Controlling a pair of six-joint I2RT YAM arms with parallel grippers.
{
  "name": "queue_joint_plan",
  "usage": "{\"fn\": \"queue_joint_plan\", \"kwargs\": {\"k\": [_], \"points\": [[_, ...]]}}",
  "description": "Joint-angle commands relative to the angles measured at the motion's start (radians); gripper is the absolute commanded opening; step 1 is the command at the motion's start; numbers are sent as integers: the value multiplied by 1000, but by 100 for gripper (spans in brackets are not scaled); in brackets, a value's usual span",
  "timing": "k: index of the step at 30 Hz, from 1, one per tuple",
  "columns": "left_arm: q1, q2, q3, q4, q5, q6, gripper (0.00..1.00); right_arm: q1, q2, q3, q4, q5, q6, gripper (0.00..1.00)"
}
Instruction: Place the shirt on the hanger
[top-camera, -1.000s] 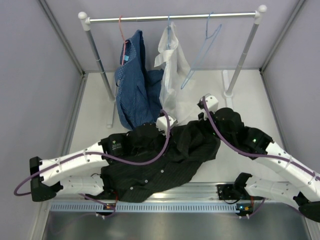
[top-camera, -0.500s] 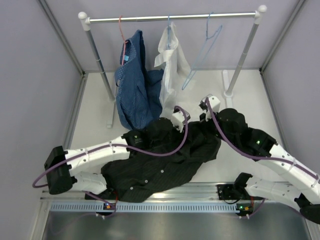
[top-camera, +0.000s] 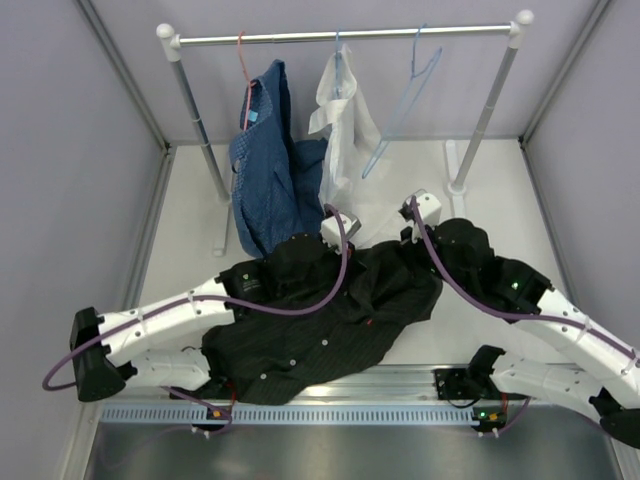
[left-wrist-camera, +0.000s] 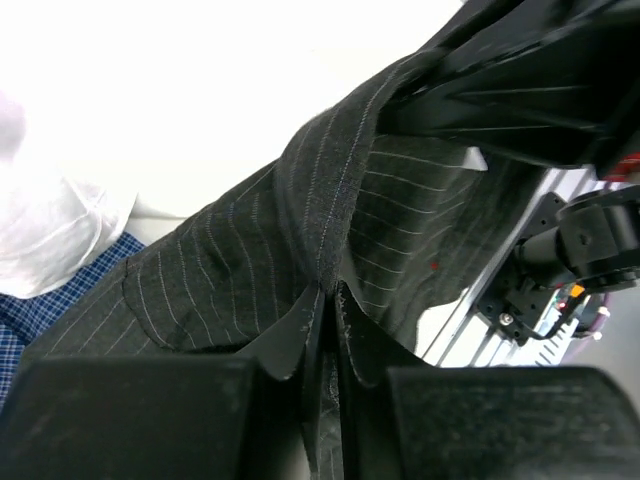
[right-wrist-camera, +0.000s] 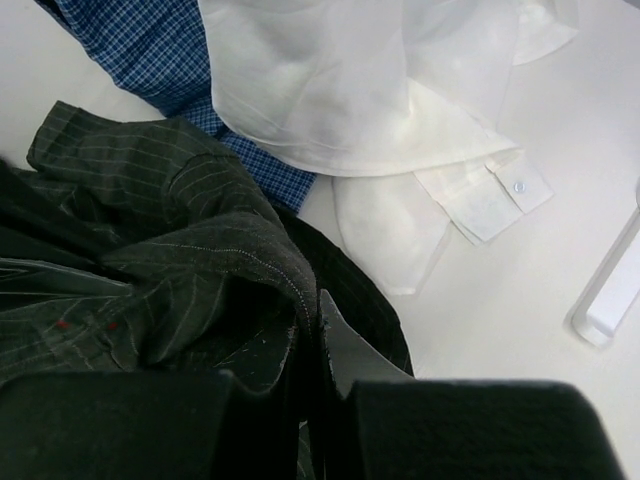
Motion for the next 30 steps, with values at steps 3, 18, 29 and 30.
{"fn": "queue_joint_plan", "kwargs": {"k": [3, 18, 29, 30], "points": [[2, -31, 0, -16, 9, 9, 0, -11, 22, 28, 21, 7, 6, 2], [2, 46, -18, -14, 38, 3, 27, -13, 17, 45, 22, -14, 6, 2], [2, 61, -43, 52, 35, 1, 0, -16, 26, 45, 24, -17, 26, 3], [2, 55, -44, 47, 18, -4, 0, -17, 28, 43, 22, -11, 37, 3]]}}
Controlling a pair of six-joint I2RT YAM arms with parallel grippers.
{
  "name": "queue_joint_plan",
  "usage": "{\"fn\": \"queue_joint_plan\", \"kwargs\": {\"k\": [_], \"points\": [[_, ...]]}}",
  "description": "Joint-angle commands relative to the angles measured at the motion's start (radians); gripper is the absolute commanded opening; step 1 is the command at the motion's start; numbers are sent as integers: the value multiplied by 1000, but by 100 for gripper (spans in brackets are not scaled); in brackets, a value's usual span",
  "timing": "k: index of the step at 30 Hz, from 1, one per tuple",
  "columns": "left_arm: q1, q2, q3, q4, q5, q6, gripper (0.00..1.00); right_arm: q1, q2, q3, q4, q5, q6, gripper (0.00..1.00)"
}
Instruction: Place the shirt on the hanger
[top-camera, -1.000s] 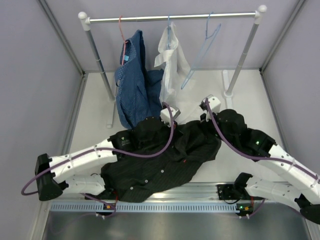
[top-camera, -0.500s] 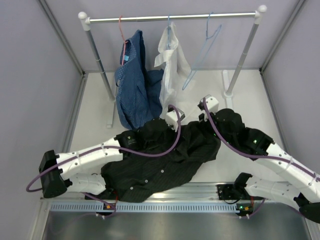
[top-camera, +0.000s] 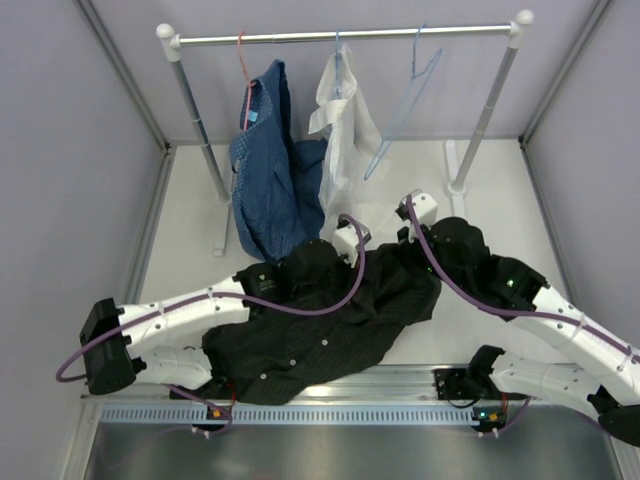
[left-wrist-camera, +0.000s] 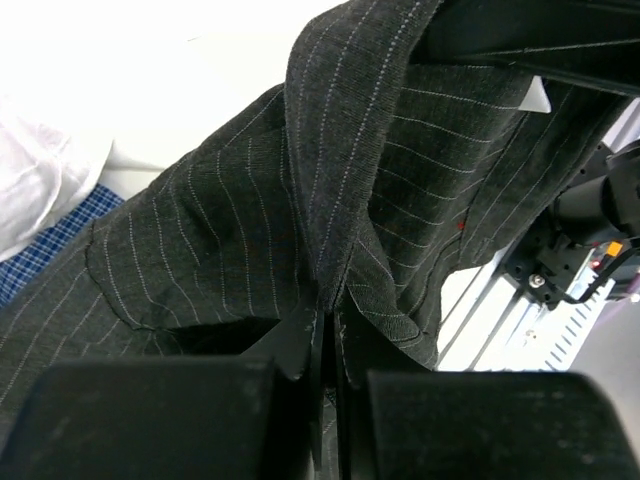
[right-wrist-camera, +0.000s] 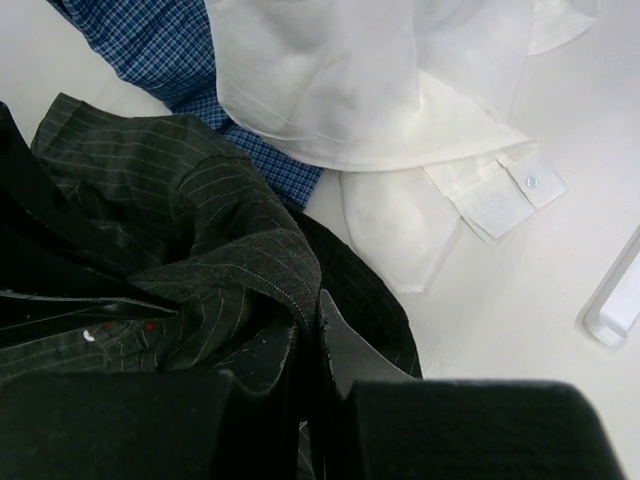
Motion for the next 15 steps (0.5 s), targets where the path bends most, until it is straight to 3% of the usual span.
{"fn": "queue_joint_plan", "kwargs": {"k": [1, 6, 7, 9, 11, 13, 15], "points": [[2, -27, -5, 50, -42, -11, 0, -23, -2, 41, 23, 6, 33, 4], [2, -105, -1, -71, -133, -35, 0, -26, -9, 38, 35, 52, 101, 12], [2, -125, -4, -82, -131, -44, 0, -28, -9, 44, 43, 60, 110, 33], [2, -142, -21, -97, -126, -57, 0, -28, -9, 67, 43, 80, 115, 37], [2, -162, -38, -94, -119, -74, 0, -28, -14, 111, 43, 150, 121, 56], [2, -167, -54, -97, -110, -90, 0, -31, -8, 159, 45, 198, 119, 83], [2, -171, -65, -96, -100, -101, 0, -45, 27, 211, 52, 239, 115, 90]]}}
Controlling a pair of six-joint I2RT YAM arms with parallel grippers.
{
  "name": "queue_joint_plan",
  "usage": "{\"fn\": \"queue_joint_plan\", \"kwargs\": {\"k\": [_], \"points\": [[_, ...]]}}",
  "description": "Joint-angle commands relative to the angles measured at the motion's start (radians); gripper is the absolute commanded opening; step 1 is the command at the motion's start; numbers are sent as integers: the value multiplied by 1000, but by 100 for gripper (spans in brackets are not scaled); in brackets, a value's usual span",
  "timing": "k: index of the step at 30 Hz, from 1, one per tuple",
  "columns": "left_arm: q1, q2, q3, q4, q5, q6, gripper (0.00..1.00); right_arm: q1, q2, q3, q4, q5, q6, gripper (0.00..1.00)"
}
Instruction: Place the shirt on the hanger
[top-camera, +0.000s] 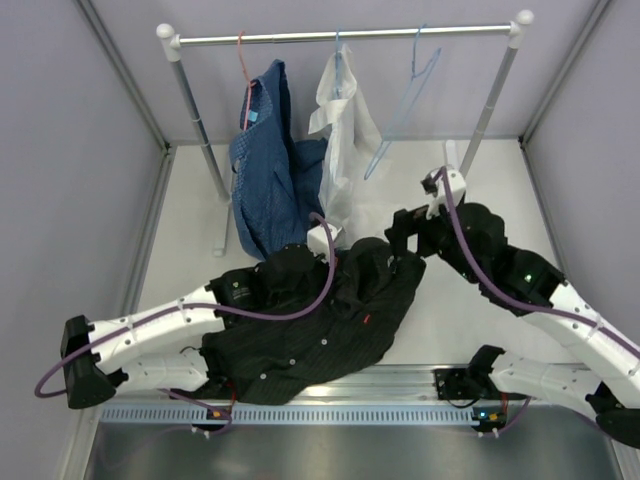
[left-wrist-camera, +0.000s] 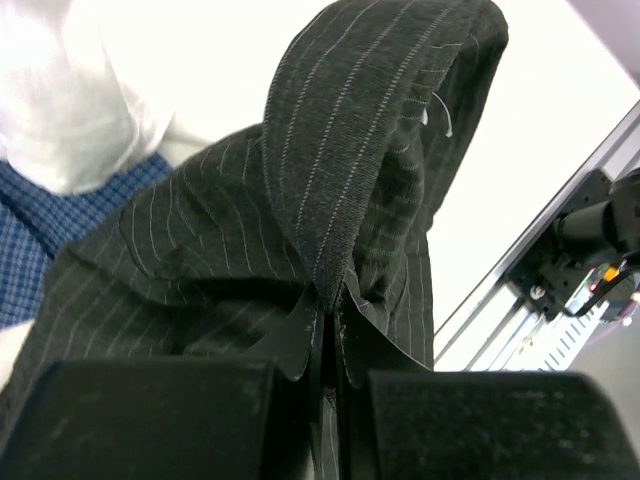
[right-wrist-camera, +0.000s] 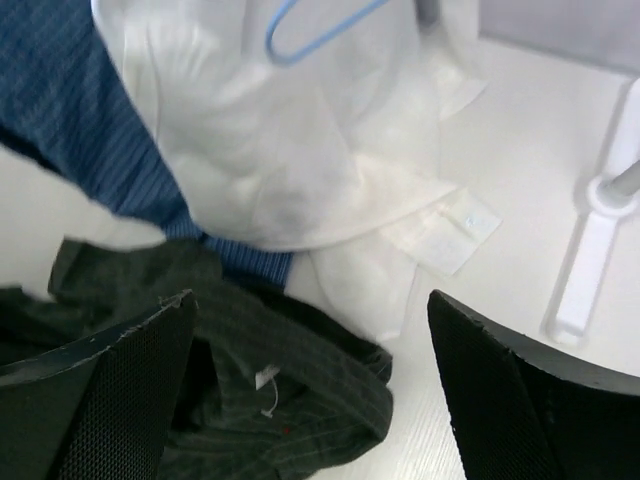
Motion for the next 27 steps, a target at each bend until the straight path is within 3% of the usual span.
{"fn": "queue_joint_plan", "kwargs": {"k": [1, 6, 10, 17, 27], "points": [[1, -12, -30, -15, 9, -47, 0, -39, 43, 134, 50, 119, 12, 94], [0, 0, -49, -17, 33, -85, 0, -194, 170, 245, 95, 28, 72, 97], [0, 3, -68, -14, 55, -116, 0, -274, 250, 319, 168, 53, 130, 98], [0, 7, -150, 22, 73, -154, 0, -289, 492, 574, 176, 118, 136, 92], [0, -8, -184, 54, 101, -166, 0, -291, 675, 678, 152, 256, 78, 77]]}}
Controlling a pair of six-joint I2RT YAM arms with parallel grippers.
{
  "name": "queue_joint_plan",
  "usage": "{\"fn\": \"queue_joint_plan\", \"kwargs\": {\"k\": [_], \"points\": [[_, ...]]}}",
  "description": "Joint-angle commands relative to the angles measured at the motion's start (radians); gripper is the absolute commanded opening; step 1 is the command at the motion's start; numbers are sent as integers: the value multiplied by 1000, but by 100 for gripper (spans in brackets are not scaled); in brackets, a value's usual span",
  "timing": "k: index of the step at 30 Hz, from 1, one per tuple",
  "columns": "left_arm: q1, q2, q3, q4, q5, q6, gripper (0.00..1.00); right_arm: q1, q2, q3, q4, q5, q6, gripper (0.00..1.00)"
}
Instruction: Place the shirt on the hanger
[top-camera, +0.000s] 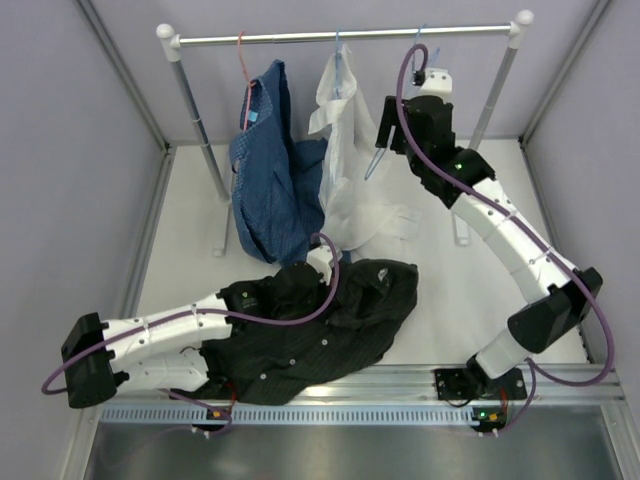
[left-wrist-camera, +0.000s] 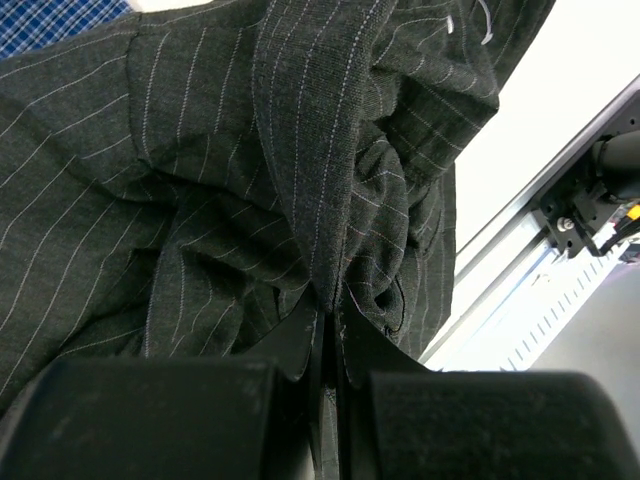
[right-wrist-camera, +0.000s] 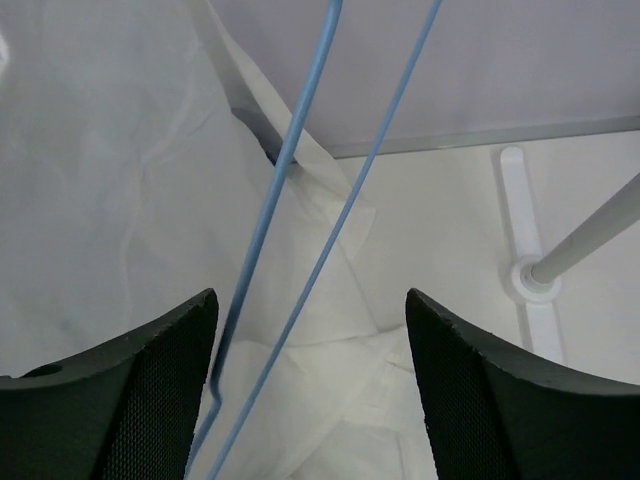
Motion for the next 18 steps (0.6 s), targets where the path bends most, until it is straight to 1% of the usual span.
{"fn": "queue_joint_plan", "kwargs": {"k": [1, 3, 4, 7, 8, 10, 11, 13, 15, 18], "points": [[0, -17, -9, 64, 22, -10, 0, -14, 19, 41, 16, 86, -27, 72], [0, -21, -12, 65, 18, -9, 0, -19, 19, 39, 16, 89, -36, 66], [0, -20, -10, 65, 18, -9, 0, -28, 17, 39, 16, 89, -37, 57], [0, -17, -12, 65, 19, -9, 0, -45, -6, 10, 19, 59, -40, 46], [0, -14, -12, 67, 18, -9, 0, -53, -24, 1, 19, 24, -42, 43], [0, -1, -10, 65, 19, -1, 0, -76, -46, -39, 36, -15, -39, 37], [0, 3, -7, 67, 24, 2, 0, -85, -64, -56, 43, -59, -45, 35], [0, 19, -4, 67, 31, 5, 0, -109, -72, -82, 45, -90, -48, 31], [0, 23, -3, 67, 34, 6, 0, -125, -73, -100, 45, -124, -50, 30], [0, 23, -1, 67, 33, 11, 0, -151, -78, -117, 45, -185, -57, 22]]}}
